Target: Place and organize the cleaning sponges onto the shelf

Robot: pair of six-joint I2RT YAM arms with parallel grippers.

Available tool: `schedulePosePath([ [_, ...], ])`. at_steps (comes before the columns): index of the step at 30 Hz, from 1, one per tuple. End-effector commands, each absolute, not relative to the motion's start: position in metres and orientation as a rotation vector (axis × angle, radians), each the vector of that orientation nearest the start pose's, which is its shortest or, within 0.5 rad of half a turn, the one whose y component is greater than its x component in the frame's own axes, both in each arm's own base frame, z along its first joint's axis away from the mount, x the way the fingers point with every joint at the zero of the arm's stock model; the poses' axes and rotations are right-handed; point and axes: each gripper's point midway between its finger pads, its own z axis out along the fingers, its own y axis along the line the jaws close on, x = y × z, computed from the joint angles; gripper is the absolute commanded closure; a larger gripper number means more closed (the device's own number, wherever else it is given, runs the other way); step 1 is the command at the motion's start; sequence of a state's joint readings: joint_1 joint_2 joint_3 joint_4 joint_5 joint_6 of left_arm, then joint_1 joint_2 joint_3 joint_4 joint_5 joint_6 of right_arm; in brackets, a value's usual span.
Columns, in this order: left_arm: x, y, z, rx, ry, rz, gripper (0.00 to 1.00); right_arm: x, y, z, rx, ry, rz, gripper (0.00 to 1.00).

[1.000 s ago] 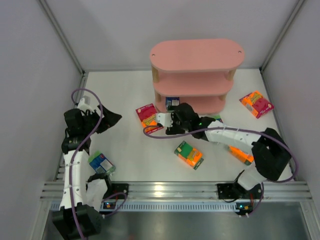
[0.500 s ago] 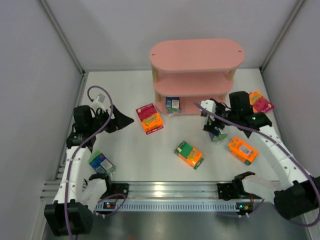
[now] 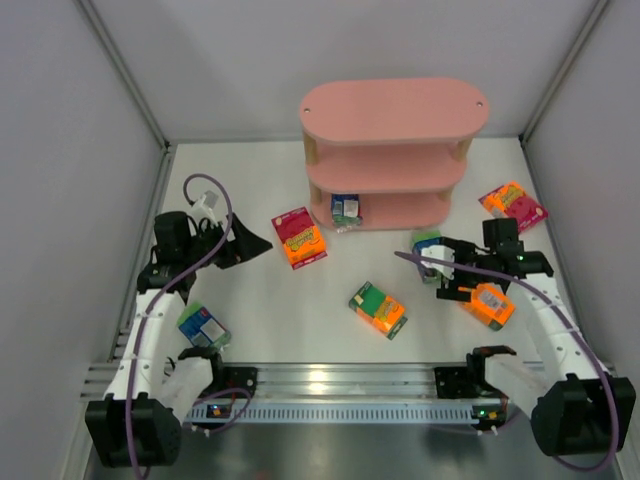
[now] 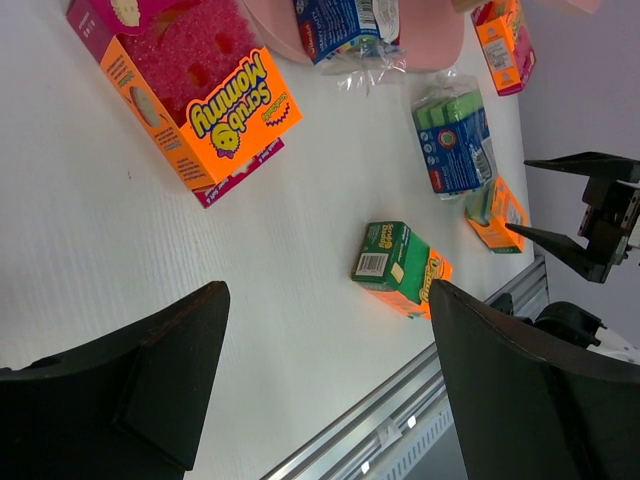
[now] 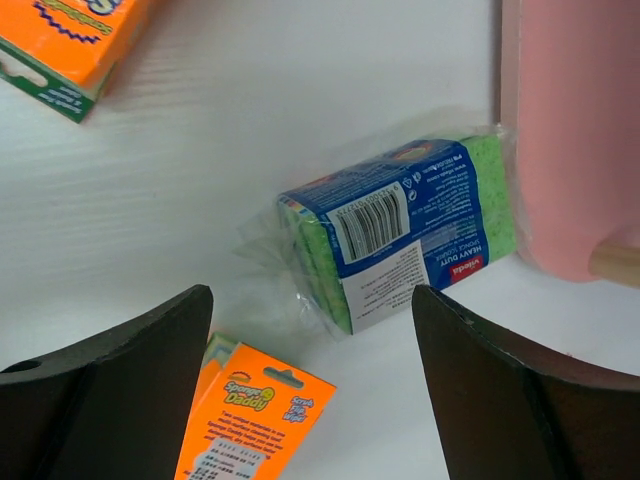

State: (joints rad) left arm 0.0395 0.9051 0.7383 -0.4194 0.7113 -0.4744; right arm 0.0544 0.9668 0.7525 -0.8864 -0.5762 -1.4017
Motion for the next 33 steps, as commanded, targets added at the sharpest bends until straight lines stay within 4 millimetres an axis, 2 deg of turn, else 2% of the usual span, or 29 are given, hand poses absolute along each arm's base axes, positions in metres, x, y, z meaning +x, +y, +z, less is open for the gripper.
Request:
schedulePosePath([
  [1,0.254,-0.117,0.200,-0.104,2.136,-0.984,0.13,0.262,0.067,0.121,-1.725,1.595,0.043,0.18],
  [8,0.254,-0.117,0.201,-0.102,2.132,-0.982,0.13,0.284,0.064,0.103,-1.738,1.609,0.009,0.19],
  [15,0.255,-0.116,0.200,-0.107,2.135,-0.973,0.13,0.281,0.069,0.075,-1.832,1.606,0.046,0.24],
  [18,0.255,-0.116,0.199,-0.112,2.138,-0.969,0.13,0.272,0.068,0.056,-1.887,1.624,0.047,0.33],
  [19,0.256,-0.115,0.199,-0.113,2.138,-0.967,0.13,0.268,0.069,0.050,-1.920,1.616,0.057,0.41],
  [22,0.256,-0.115,0.198,-0.117,2.142,-0.965,0.13,0.258,0.069,0.041,-1.946,1.632,0.089,0.55],
  [29,0.256,-0.115,0.198,-0.116,2.141,-0.964,0.13,0.245,0.067,0.041,-1.939,1.653,0.096,0.76],
  [33,0.256,-0.116,0.199,-0.113,2.139,-0.969,0.13,0.239,0.070,0.050,-1.908,1.663,0.122,0.87],
])
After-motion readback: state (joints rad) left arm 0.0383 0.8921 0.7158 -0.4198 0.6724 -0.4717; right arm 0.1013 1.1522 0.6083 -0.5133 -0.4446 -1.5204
